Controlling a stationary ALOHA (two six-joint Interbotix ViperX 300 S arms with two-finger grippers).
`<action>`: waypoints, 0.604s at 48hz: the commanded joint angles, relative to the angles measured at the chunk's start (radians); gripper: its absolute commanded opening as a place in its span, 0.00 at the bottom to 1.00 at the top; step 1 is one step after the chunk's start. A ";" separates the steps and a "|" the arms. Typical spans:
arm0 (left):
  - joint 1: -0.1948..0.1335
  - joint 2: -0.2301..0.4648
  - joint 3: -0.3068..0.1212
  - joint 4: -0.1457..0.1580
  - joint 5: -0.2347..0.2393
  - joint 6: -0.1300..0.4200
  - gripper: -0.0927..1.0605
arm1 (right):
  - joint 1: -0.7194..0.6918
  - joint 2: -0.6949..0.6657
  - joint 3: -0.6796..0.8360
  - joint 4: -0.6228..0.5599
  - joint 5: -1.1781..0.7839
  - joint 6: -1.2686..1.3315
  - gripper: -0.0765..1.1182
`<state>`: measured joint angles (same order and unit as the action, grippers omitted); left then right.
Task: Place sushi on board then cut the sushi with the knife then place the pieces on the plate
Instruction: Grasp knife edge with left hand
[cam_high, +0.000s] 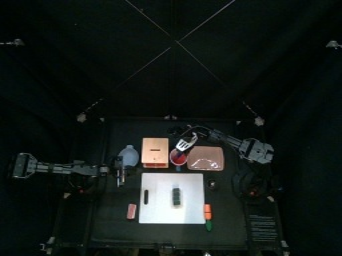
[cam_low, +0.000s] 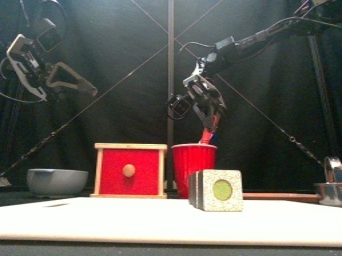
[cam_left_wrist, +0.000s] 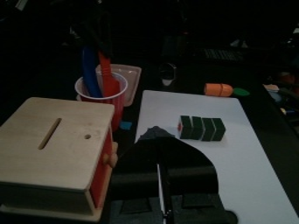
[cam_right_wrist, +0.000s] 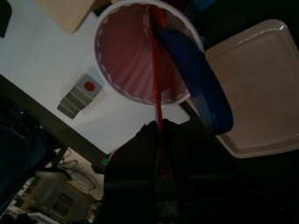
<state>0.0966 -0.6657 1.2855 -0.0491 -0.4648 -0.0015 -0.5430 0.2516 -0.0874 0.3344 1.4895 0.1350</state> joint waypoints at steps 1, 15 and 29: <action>0.002 0.002 -0.009 -0.002 -0.003 0.000 0.06 | 0.000 -0.034 -0.021 0.017 0.017 0.000 0.30; 0.002 0.002 -0.011 -0.002 0.002 0.000 0.06 | 0.000 -0.118 -0.051 0.011 0.060 0.003 0.30; 0.000 0.000 -0.014 -0.002 0.002 0.003 0.06 | 0.009 -0.261 -0.025 -0.032 0.054 0.000 0.30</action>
<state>0.0966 -0.6657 1.2885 -0.0491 -0.4587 0.0000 -0.5384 0.0767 -0.1058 0.3206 1.5509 0.1365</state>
